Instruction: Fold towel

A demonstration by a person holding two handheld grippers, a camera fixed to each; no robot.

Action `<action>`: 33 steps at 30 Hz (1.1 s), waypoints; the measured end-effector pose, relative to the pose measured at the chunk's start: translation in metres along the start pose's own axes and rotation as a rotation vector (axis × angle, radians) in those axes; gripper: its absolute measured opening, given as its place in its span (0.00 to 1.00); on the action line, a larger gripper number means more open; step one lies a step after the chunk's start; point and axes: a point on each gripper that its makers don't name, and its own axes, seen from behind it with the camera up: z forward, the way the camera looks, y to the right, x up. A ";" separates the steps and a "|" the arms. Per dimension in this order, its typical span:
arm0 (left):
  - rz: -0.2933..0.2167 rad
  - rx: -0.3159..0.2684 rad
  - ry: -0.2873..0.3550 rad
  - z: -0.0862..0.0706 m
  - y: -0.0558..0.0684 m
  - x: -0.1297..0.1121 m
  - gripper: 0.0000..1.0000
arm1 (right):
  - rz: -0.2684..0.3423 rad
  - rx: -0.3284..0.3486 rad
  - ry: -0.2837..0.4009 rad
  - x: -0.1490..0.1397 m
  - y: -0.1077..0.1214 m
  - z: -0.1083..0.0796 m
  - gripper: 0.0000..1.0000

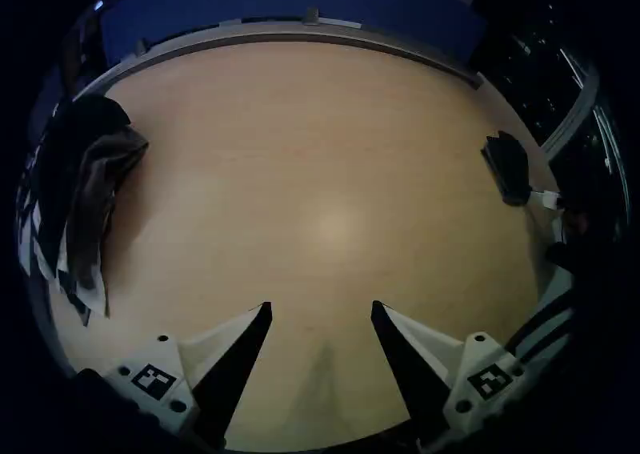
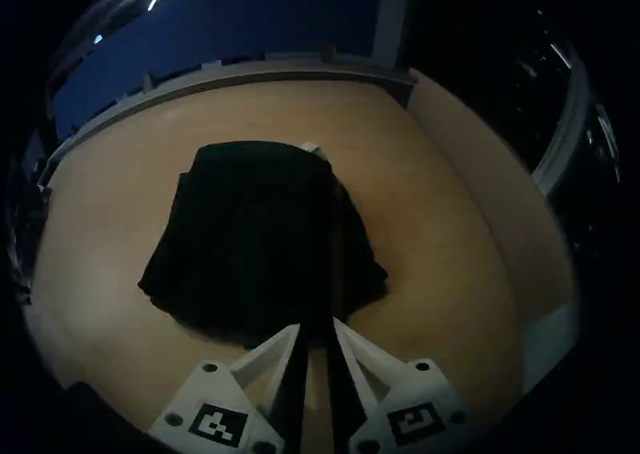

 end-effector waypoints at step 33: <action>-0.009 -0.002 0.022 -0.004 -0.008 0.009 0.92 | 0.013 -0.133 0.029 -0.008 0.025 -0.027 0.95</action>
